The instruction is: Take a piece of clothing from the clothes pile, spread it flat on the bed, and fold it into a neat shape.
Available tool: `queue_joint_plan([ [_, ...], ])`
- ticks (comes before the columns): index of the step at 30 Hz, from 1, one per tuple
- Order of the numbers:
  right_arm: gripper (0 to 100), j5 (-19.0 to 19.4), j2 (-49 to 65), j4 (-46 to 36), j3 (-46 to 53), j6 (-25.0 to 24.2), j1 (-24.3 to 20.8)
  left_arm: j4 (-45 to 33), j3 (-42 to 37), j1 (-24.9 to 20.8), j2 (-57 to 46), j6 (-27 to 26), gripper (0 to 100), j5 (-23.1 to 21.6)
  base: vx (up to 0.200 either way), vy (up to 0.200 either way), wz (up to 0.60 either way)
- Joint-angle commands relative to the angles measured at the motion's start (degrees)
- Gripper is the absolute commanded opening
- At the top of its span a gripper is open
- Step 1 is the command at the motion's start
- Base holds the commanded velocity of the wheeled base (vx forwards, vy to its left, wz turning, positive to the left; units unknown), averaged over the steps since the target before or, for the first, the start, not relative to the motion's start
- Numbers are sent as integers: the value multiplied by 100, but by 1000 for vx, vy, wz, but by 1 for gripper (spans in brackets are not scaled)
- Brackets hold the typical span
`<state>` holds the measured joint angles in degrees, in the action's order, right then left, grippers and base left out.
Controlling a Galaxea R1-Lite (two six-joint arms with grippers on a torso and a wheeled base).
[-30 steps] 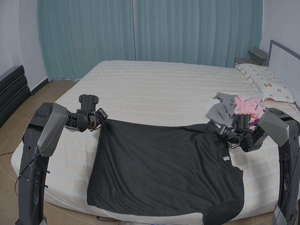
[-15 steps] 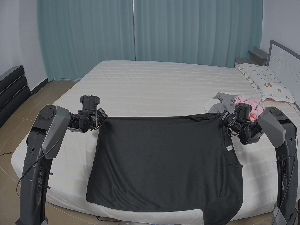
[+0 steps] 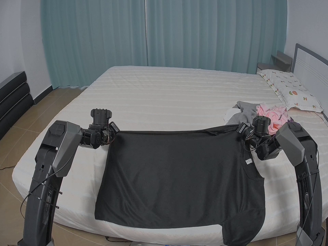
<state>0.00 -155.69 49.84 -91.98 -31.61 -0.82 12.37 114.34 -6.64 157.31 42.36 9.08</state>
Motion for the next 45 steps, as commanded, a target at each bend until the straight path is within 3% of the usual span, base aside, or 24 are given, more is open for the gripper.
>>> queue_joint_plan([
  [1, 0, 0, -164, 0, -13, 23, -6, 2, 26, -12, 125, 18, 0, -12, 0, 0, 0],
  [2, 0, 0, -164, 0, 4, 23, -6, -7, 26, -21, 134, 26, 0, -21, 0, 0, 0],
  [3, 100, 0, -173, 0, 40, 23, -6, -16, 26, -21, 142, 26, 0, -21, 0, 0, 0],
  [5, 100, 0, -173, 0, 66, 23, -6, -33, 26, -30, 151, 44, 0, -29, 0, 0, 0],
  [6, 100, -9, -173, 9, 136, 6, -33, -42, 26, -39, 160, 44, 100, -29, 0, 0, 0],
  [12, 100, 26, 144, 387, 585, -3, -15, -68, -17, -65, 81, 44, 100, -3, 0, 0, 0],
  [17, 100, 97, 785, 598, 1499, -135, 55, -209, -394, 5, -315, 62, 100, -3, 0, 0, 0],
  [21, 100, 334, 1629, 1125, 2738, -407, 99, -174, -1467, 111, -1273, 334, 100, -170, 0, 0, 0],
  [27, 100, 879, 2974, 1573, 4707, -741, 90, 46, -3743, 146, -2951, 440, 100, -1119, 0, 0, 0],
  [28, 100, 879, 2974, 1573, 4707, -741, 90, 46, -3743, 146, -2951, 440, 100, -1119, 0, 0, 0],
  [30, 100, 1222, 3580, 1731, 5761, -917, 29, 450, -5018, 93, -3690, 633, 100, -1497, 0, 0, 0],
  [37, 100, 1617, 4406, 2004, 7528, -1014, -41, 1118, -6898, -153, -4630, 765, 100, -1515, 0, 0, 0],
  [45, 100, 1626, 4714, 2364, 8627, -1313, -244, 1329, -7962, -531, -5096, 1090, 100, -1523, 0, 0, 0],
])
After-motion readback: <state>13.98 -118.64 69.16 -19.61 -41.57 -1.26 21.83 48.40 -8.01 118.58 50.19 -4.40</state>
